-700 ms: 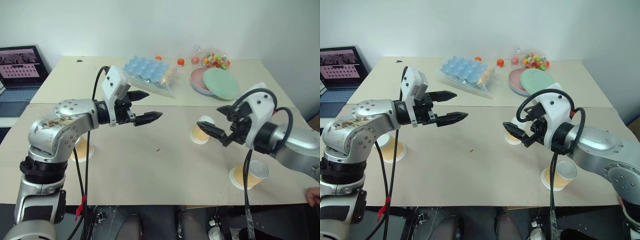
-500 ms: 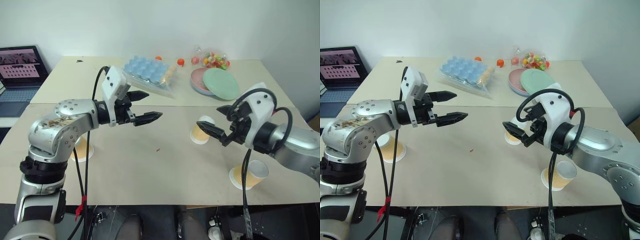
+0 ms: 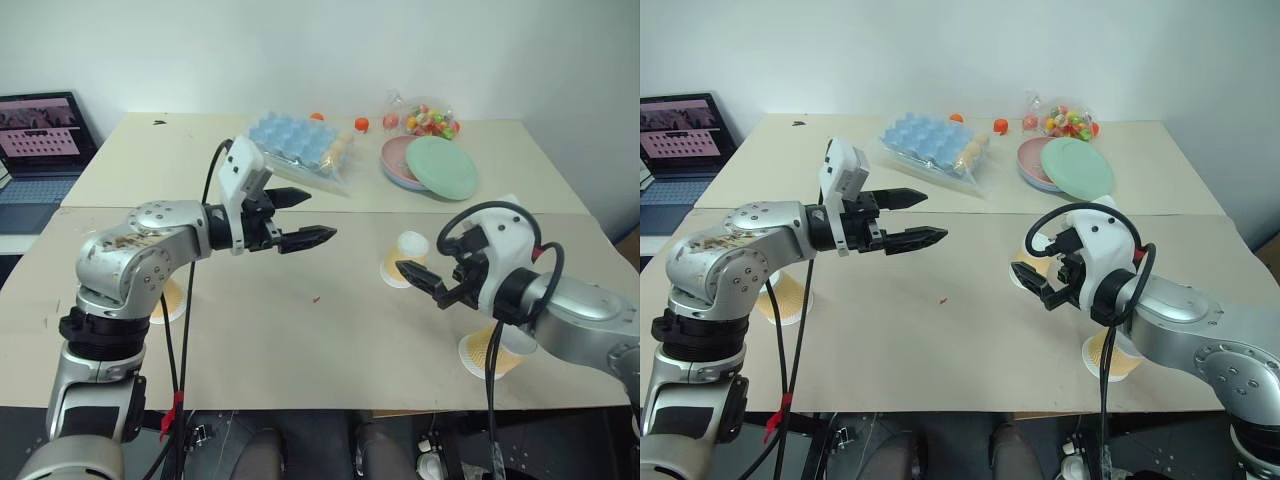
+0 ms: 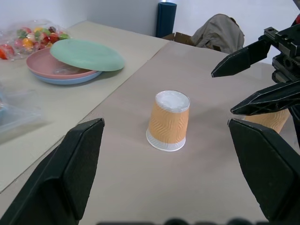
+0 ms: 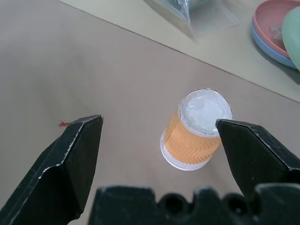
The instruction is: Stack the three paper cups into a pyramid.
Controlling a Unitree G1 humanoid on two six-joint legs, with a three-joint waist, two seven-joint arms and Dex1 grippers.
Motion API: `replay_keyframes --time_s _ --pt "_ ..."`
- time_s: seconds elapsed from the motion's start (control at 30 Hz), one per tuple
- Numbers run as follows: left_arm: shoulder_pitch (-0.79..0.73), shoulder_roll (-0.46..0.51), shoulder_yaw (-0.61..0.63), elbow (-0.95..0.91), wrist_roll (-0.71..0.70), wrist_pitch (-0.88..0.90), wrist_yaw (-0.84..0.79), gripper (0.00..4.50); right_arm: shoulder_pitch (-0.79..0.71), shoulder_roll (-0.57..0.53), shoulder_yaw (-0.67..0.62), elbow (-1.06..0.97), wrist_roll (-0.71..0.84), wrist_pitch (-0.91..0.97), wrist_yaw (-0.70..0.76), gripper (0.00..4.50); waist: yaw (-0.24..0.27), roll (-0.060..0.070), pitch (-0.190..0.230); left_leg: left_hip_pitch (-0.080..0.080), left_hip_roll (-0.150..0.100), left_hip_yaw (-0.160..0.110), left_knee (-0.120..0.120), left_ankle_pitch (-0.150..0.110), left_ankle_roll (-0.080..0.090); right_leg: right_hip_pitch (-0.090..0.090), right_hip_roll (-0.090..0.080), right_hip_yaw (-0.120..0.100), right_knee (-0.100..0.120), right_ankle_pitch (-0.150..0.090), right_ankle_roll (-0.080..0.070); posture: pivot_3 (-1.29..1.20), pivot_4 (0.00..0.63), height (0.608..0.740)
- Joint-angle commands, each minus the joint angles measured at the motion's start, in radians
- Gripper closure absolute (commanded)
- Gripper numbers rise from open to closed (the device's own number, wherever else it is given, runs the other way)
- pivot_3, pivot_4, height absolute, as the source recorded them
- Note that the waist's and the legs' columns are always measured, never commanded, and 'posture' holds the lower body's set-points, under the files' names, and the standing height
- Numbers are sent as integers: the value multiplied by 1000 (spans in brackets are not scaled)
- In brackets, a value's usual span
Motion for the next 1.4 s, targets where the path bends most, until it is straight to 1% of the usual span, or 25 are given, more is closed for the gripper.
replay_keyframes --time_s 0.03,0.27,0.47,0.73,1.0,1.4 --pt "-42 -11 14 -18 -12 3 3 0 -32 0 9 24 -94 -4 20 27 1 0 0 0 0 0 0 0 0 0 0 0 0 0 0 0 150 736" --pt "-36 -11 13 -32 -4 6 6 0 -169 80 112 152 -284 -30 120 27 -4 0 0 1 0 0 0 0 0 0 1 1 1 0 0 0 150 736" --pt "-27 -8 24 -53 -12 17 22 0 -224 148 168 229 -425 -52 218 27 0 0 0 0 0 0 0 0 0 0 0 1 1 0 0 0 150 736" --pt "-17 -7 41 -85 -24 44 44 0 -219 221 187 278 -560 -78 323 27 1 0 0 0 0 0 0 0 0 0 0 0 1 1 0 0 150 736" --pt "-7 -1 50 -101 -38 54 56 0 -213 229 164 356 -685 -132 411 27 0 0 0 1 0 0 0 0 0 0 0 0 1 1 0 0 150 736" --pt "-10 0 49 -105 -46 58 66 0 -179 271 159 382 -781 -159 472 27 -1 0 0 1 0 0 0 0 0 0 0 0 2 1 -1 0 150 736"
